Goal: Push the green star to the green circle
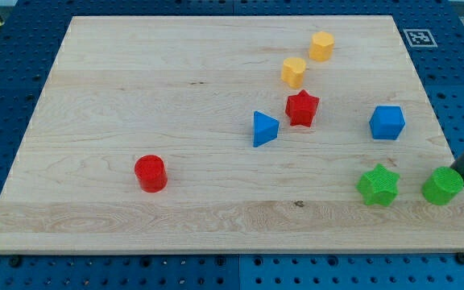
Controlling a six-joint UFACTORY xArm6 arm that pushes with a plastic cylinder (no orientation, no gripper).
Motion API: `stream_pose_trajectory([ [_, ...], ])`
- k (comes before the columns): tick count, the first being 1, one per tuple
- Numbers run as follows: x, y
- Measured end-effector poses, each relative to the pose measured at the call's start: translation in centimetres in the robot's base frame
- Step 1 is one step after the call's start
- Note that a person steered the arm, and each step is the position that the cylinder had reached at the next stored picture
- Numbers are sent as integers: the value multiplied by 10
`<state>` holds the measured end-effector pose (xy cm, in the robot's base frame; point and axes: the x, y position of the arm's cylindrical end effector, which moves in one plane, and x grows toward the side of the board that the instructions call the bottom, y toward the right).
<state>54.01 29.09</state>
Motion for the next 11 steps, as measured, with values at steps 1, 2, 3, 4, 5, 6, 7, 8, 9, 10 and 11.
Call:
stream_pose_trajectory([
  [1,0,0],
  [2,-37,-6],
  [3,-51,-25],
  [4,-41,-51],
  [5,-40,-79],
  [6,-40,-107],
  [7,-40,-141],
  [8,-40,-148],
  [9,-19,-147],
  [10,9,-147],
  [11,27,-147],
])
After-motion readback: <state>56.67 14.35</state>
